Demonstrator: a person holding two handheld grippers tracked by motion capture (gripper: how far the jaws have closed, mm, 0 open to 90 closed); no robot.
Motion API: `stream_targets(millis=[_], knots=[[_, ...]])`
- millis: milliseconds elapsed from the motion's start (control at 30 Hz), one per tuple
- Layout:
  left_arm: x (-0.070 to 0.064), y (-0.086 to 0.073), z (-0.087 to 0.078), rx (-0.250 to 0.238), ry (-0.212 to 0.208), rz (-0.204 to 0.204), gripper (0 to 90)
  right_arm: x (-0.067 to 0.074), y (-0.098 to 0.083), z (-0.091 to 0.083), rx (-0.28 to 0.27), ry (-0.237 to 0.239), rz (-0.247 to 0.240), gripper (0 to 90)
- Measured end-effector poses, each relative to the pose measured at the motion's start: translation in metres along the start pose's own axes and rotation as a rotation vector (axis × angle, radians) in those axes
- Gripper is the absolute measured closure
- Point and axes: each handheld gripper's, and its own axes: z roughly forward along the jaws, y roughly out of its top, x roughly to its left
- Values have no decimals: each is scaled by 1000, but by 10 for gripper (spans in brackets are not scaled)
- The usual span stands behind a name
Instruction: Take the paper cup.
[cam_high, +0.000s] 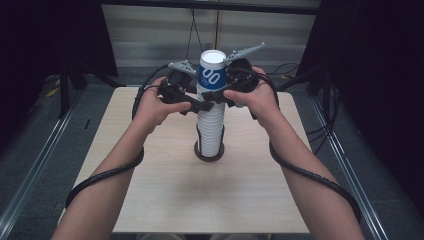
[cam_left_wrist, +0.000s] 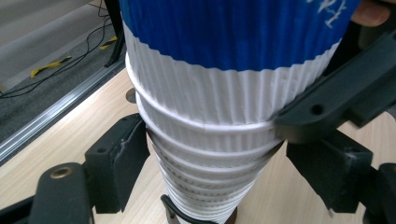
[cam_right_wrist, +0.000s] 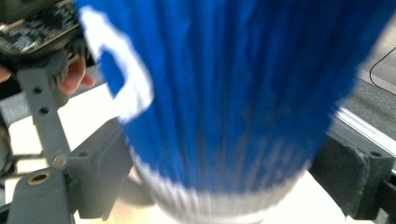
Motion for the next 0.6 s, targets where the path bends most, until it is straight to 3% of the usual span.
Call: stream_targets(millis=[600], knots=[[-1, 1, 5, -25, -13, 8, 216, -1, 3, -5, 24, -21, 5, 139]])
